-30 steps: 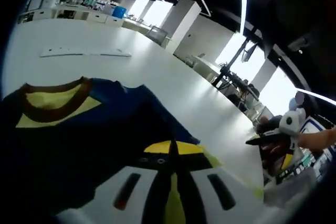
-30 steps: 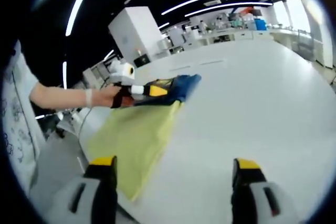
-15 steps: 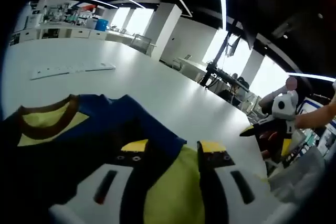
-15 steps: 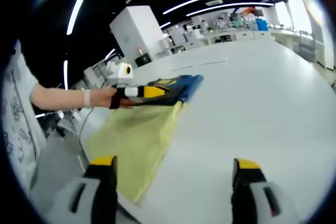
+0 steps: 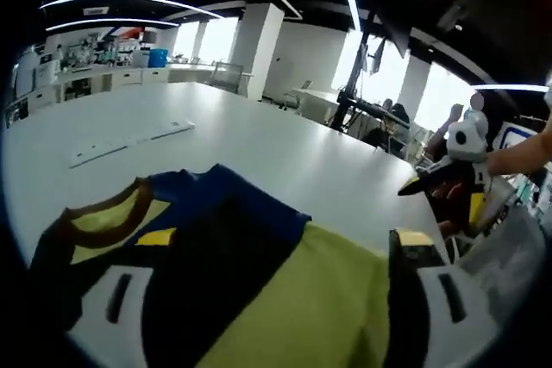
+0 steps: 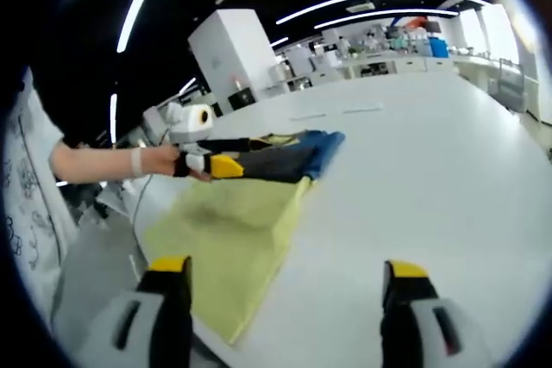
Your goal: Fold the garment on the visible template until the final outline fits inside the template.
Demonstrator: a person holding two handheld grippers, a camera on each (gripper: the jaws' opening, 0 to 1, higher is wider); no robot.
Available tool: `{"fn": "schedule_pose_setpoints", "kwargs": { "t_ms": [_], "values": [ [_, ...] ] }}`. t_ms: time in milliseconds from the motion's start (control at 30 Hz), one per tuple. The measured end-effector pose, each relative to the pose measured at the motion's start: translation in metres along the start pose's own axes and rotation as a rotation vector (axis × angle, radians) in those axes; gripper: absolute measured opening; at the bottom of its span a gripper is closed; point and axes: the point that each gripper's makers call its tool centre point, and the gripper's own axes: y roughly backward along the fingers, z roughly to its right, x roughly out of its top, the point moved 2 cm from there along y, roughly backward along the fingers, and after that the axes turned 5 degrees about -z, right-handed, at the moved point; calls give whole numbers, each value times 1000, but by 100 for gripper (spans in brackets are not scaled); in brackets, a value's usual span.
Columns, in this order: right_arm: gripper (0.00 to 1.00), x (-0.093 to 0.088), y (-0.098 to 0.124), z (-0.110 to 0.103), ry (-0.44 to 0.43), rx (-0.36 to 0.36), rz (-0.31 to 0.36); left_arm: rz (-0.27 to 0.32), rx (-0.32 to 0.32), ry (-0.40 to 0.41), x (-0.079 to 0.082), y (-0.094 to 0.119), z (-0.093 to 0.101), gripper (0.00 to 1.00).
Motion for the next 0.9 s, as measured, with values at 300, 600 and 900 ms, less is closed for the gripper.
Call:
{"fn": "schedule_pose_setpoints", "kwargs": {
  "t_ms": [300, 600, 900],
  "values": [
    [92, 13, -5, -12, 42, 9, 11, 39, 53, 15, 1, 42, -5, 99],
    [92, 36, -11, -23, 108, 24, 31, 56, 116, -30, 1, 97, -5, 99],
    [92, 50, -14, -34, 165, 49, 33, 77, 189, -44, -9, 151, -10, 99]
  ]
}}
